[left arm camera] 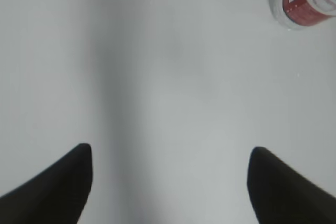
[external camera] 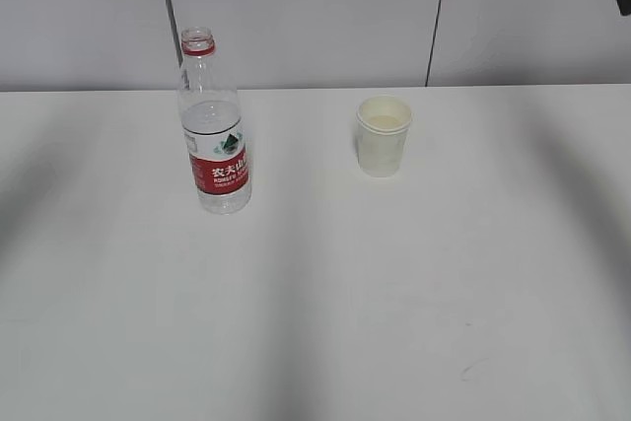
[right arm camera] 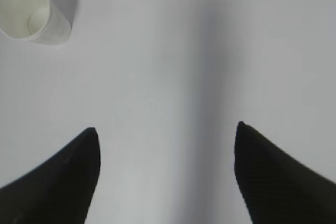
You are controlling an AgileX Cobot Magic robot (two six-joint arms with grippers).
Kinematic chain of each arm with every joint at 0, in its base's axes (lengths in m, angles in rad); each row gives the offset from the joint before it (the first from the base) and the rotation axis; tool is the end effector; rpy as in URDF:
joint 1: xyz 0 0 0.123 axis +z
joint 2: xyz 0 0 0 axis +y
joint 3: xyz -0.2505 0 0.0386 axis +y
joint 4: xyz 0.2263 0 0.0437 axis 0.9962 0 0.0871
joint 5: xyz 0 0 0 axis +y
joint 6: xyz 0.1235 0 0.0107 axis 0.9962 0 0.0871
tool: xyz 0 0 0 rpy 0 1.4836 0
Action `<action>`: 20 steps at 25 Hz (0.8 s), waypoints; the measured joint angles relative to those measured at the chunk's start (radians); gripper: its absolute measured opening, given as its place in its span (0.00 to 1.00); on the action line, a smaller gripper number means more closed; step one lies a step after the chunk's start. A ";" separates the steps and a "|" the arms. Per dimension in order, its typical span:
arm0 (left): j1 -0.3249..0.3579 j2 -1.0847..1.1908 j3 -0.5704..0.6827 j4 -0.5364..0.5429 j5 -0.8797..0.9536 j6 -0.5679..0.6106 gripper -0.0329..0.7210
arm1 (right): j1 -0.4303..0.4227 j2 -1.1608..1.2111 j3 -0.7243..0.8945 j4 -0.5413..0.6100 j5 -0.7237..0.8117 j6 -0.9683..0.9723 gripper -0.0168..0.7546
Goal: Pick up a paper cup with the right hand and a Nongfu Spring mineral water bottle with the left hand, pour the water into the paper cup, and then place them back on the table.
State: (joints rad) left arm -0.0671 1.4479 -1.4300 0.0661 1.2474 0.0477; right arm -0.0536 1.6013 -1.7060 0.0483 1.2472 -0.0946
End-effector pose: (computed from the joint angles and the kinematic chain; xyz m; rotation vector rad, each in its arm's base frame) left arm 0.2819 -0.0112 0.3017 0.1693 2.7419 0.0866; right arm 0.3275 -0.0119 0.3316 -0.0495 2.6235 0.0140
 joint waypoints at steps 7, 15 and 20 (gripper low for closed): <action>0.000 -0.151 0.196 -0.003 -0.032 -0.007 0.78 | 0.000 -0.149 0.202 0.003 -0.002 0.000 0.78; 0.000 -0.330 0.407 -0.014 -0.065 -0.013 0.78 | 0.000 -0.329 0.459 0.005 -0.078 0.000 0.78; 0.000 -0.465 0.544 -0.015 -0.074 -0.016 0.78 | 0.000 -0.423 0.598 0.007 -0.117 -0.005 0.78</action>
State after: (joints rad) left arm -0.0671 0.9827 -0.8855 0.0509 1.1734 0.0319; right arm -0.0536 1.1779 -1.1079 0.0548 1.1305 -0.0997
